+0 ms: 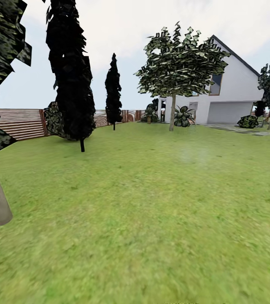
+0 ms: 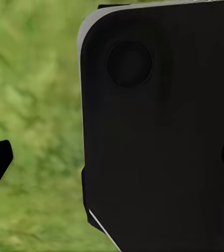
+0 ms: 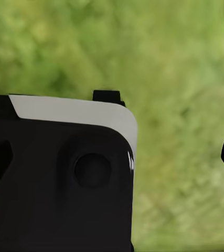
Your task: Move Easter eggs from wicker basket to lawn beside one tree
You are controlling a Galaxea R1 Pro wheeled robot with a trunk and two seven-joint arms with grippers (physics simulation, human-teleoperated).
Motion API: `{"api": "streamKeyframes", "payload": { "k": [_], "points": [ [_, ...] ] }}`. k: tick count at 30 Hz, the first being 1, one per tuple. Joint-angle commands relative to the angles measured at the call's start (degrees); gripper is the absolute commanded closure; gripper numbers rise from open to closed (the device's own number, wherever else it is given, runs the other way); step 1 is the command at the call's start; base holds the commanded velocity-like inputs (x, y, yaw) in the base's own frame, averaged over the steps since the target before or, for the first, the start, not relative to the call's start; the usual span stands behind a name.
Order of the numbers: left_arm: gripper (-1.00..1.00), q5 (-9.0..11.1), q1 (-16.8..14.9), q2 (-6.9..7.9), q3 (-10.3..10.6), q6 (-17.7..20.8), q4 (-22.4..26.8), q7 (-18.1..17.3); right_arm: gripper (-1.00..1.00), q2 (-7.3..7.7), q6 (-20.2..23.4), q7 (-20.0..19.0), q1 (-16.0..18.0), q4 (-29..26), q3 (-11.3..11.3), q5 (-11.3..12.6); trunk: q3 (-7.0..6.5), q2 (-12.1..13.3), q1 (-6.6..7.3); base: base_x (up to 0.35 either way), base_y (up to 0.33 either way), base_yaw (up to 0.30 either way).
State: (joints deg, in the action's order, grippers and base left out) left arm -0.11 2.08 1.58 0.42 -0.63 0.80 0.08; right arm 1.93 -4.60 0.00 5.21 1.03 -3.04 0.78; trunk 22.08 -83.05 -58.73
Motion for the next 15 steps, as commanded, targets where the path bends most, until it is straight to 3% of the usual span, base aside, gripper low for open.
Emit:
{"api": "streamKeyframes", "payload": {
  "k": [1,15],
  "points": [
    [-1.0,0.0,0.0,0.01,0.0,-0.1,0.1,0.0,-1.0,0.0,-0.2,0.0,0.1,0.1,-0.3,0.1,0.01,0.0,0.0,0.0,0.0,-0.284],
    [-1.0,0.0,0.0,0.01,0.1,-0.1,0.1,0.0,-1.0,0.0,-0.2,0.0,0.1,0.1,-0.3,0.1,-0.61,0.0,0.0,0.0,0.0,-0.284]
  ]
}}
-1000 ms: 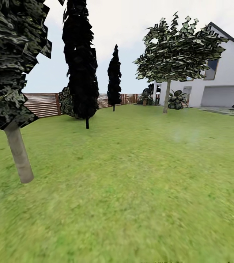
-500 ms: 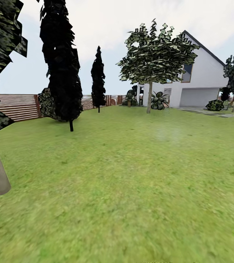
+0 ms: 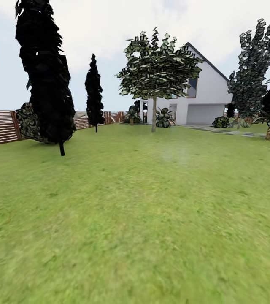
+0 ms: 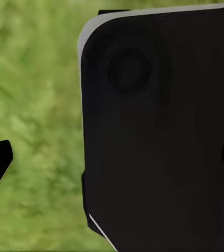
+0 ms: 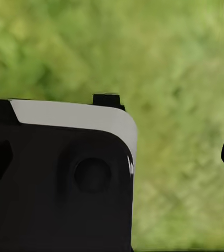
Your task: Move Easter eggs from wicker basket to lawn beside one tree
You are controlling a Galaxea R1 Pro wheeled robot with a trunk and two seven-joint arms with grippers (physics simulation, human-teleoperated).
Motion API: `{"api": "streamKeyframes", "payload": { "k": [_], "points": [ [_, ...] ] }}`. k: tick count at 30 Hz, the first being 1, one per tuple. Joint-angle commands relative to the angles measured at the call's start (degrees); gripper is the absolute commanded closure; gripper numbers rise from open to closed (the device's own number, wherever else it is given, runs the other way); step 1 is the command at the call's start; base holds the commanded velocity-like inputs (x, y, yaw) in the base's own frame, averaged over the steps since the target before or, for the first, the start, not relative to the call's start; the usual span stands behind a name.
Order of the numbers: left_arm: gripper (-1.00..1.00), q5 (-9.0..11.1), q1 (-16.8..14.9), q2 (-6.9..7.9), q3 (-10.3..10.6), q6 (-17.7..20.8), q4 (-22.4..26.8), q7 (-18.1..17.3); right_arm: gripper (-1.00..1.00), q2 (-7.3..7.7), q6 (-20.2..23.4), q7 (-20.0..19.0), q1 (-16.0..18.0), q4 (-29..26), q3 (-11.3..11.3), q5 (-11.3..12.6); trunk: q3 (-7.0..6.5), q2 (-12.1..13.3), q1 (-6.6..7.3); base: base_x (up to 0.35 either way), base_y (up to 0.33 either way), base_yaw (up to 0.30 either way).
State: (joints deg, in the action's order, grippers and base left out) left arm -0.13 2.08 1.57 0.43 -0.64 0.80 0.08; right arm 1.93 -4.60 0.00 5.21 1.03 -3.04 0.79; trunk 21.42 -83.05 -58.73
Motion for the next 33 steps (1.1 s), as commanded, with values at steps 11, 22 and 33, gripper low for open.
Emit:
{"api": "streamKeyframes", "payload": {
  "k": [11,22,33],
  "points": [
    [-1.0,0.0,0.0,0.01,0.0,0.0,0.1,0.0,-1.0,0.0,-0.2,0.0,0.1,0.1,-0.3,0.1,-0.47,0.0,0.0,0.014,0.0,-0.282],
    [-1.0,0.0,0.0,-0.08,0.1,0.5,0.6,0.0,-1.0,0.0,-0.2,0.2,0.1,0.1,-0.1,0.1,-0.61,0.0,0.0,0.312,0.0,-0.102],
    [-1.0,0.0,0.0,-0.06,0.1,0.5,0.6,0.0,-1.0,0.0,-0.2,0.1,0.1,0.1,-0.2,0.2,-0.61,0.0,0.0,0.338,0.0,-0.252]
  ]
}}
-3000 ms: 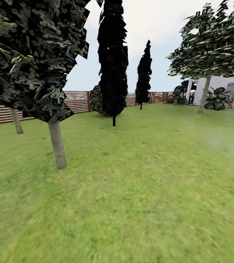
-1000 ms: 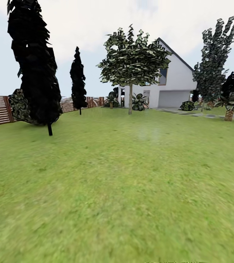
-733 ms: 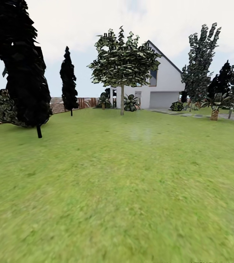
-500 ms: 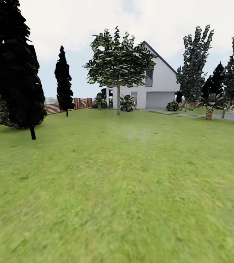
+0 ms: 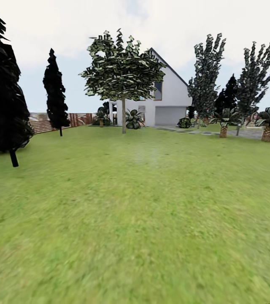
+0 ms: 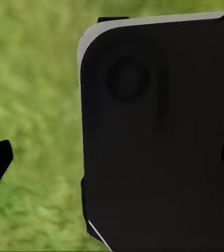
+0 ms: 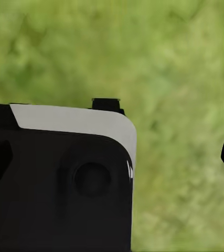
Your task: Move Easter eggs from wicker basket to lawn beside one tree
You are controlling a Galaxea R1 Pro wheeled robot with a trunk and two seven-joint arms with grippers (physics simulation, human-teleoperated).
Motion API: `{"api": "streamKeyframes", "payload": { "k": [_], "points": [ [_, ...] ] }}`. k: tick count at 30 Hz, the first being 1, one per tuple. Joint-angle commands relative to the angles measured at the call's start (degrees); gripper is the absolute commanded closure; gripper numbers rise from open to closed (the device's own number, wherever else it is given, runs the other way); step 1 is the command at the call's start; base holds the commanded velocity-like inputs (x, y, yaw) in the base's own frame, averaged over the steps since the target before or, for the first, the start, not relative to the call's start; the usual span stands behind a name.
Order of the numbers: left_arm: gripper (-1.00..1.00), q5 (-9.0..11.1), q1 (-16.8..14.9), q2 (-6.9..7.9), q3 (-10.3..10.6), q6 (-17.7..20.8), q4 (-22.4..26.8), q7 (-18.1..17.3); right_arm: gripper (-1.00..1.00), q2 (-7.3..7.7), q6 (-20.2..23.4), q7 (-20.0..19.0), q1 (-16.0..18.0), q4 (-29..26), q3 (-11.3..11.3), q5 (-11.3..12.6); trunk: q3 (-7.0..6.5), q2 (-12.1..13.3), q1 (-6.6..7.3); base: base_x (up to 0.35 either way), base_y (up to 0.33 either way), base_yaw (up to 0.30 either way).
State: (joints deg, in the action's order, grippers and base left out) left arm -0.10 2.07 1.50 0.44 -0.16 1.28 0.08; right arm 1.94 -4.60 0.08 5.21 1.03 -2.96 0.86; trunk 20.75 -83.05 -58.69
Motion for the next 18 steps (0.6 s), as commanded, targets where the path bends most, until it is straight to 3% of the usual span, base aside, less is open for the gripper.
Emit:
{"api": "streamKeyframes", "payload": {
  "k": [1,7,18],
  "points": [
    [-1.0,0.0,0.0,0.0,0.0,0.0,0.1,0.0,-1.0,0.0,-0.2,0.0,0.1,0.1,-0.3,0.1,0.05,0.0,-0.04,0.338,0.0,-0.285],
    [-1.0,0.0,0.0,0.03,0.1,0.0,0.1,0.0,-1.0,0.0,-0.2,0.1,0.1,0.1,-0.2,0.1,0.05,0.0,-0.04,0.338,0.0,-0.223],
    [-1.0,0.0,0.0,0.08,0.1,0.0,0.1,0.0,-1.0,0.0,-0.1,0.2,0.1,0.1,-0.2,0.0,0.05,0.0,-0.04,0.338,0.0,-0.016]
  ]
}}
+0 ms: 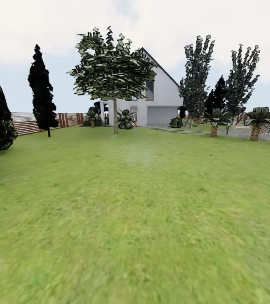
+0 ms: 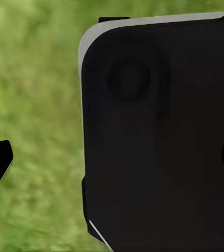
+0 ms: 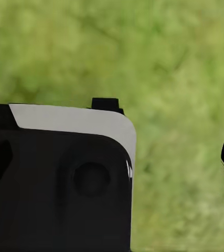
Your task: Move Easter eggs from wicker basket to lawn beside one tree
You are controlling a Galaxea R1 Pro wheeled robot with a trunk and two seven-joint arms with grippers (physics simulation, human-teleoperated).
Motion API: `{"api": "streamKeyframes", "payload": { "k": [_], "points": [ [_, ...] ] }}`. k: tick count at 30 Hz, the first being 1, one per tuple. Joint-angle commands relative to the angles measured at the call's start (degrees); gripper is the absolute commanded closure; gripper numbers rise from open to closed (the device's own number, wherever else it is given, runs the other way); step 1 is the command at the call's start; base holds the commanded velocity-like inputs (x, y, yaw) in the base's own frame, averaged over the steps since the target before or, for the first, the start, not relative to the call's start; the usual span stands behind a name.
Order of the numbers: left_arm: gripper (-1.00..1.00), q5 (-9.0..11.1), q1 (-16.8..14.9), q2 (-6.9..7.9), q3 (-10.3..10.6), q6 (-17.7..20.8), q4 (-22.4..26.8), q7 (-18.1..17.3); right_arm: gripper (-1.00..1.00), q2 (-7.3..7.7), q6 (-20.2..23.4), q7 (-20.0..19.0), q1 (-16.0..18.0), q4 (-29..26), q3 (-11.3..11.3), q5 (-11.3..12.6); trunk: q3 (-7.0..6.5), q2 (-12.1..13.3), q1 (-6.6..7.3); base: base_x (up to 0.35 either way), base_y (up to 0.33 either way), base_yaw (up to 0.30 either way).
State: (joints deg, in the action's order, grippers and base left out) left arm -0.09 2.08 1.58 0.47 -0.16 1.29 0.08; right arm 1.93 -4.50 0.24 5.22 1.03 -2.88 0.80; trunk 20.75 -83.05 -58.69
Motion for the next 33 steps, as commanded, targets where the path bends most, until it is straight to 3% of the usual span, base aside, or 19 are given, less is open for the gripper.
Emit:
{"api": "streamKeyframes", "payload": {
  "k": [1,13,33],
  "points": [
    [-1.0,0.0,0.0,0.01,0.1,0.0,0.1,0.0,-1.0,0.0,-0.2,0.0,0.1,0.1,-0.3,0.1,0.05,0.0,-0.04,0.338,0.0,0.0],
    [-1.0,0.0,0.0,0.01,0.1,0.0,0.1,0.0,-1.0,0.02,-0.2,-0.1,0.1,0.1,-0.3,0.1,0.05,0.0,-0.04,0.338,0.0,-0.025],
    [-1.0,0.0,0.0,0.01,0.1,0.0,0.1,0.0,-1.0,0.0,-0.2,-0.2,0.1,0.1,-0.4,0.1,0.05,0.0,-0.04,0.338,0.0,-0.266]
  ]
}}
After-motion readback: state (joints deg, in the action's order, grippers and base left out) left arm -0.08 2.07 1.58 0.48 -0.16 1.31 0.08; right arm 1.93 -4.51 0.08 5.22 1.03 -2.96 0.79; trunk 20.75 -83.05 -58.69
